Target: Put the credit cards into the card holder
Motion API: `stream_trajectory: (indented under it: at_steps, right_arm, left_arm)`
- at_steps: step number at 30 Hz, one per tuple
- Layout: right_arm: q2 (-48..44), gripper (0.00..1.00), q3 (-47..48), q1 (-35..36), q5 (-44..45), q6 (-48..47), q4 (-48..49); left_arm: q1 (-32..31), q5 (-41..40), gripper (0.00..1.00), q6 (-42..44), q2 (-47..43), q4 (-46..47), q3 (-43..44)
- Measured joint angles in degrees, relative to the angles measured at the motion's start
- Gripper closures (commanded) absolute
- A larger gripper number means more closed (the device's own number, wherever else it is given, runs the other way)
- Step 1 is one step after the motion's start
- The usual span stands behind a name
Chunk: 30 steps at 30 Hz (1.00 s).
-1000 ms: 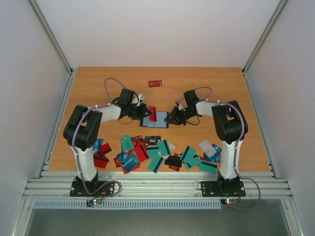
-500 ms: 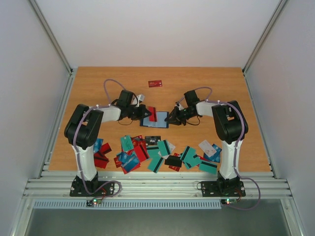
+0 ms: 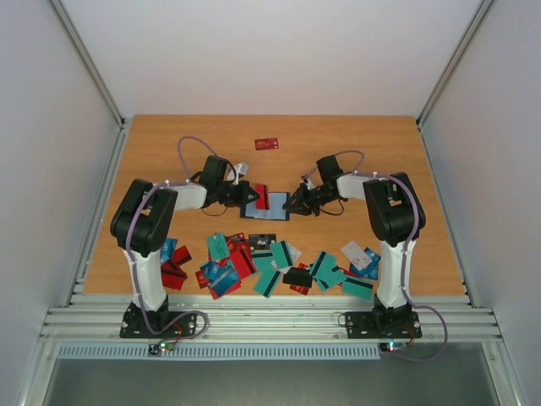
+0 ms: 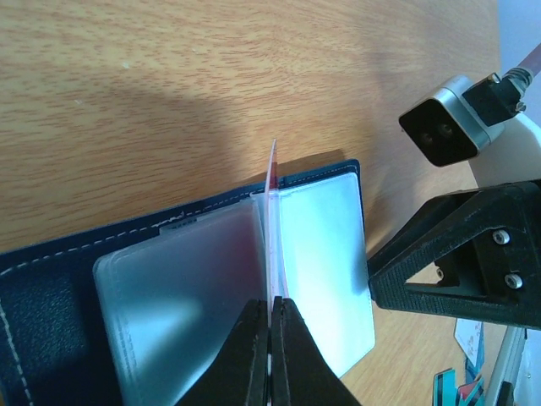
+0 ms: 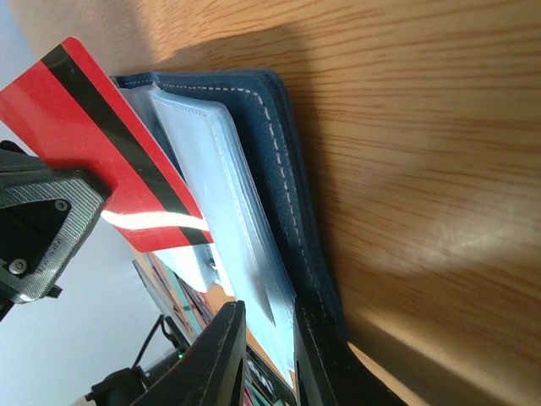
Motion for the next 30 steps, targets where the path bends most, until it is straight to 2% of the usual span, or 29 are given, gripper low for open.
stream_trajectory:
  at_steps: [30]
  right_arm:
    - [1.6,0.82,0.2,-0.1,-4.0,-1.6,0.1]
  left_arm:
    - [0.0,-2.0,1.00,4.9,-1.7,-3.7,2.8]
